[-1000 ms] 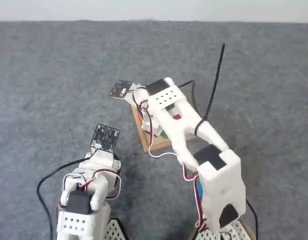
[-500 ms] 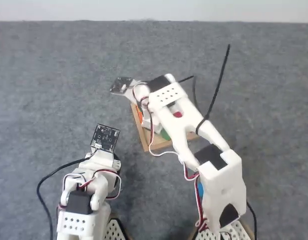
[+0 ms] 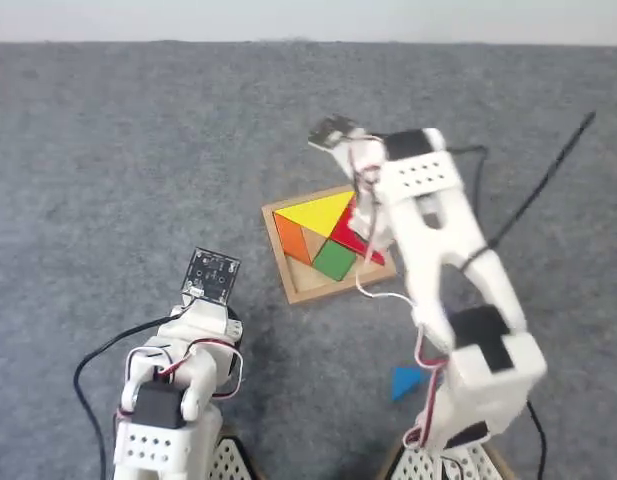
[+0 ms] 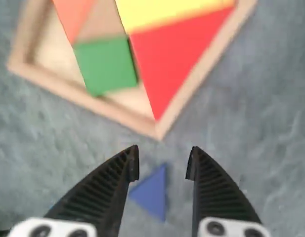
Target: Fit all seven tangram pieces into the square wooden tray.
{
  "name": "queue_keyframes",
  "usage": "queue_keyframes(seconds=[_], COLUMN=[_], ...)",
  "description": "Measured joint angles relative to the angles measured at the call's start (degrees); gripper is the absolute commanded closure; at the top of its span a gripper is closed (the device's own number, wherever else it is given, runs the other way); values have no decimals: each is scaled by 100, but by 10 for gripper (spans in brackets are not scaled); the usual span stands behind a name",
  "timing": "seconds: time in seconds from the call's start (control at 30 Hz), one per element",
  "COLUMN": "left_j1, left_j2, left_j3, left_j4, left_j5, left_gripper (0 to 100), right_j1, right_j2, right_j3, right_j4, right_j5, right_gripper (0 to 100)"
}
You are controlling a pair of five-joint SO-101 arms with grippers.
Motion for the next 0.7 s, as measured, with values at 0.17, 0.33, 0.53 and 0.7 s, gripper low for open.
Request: queue_keyframes(seconds=[0.17, 0.33, 0.53, 0.7], left_j1=[18, 0, 18, 9], left_j2=[0, 0, 0, 0], left_j3=[0, 0, 0, 0], left_j4=[0, 0, 0, 0], left_j5=[0, 0, 0, 0], left_gripper=[981, 981, 981, 981], right_j1=[264, 281, 325, 554], right_j2=[-1284, -1855, -1952, -2171], right_j3=[1802, 3226, 4316, 4800], right_j4=[-668, -897, -1451, -2110], right_j5=[281, 360, 404, 396], right_gripper=[797, 797, 797, 797])
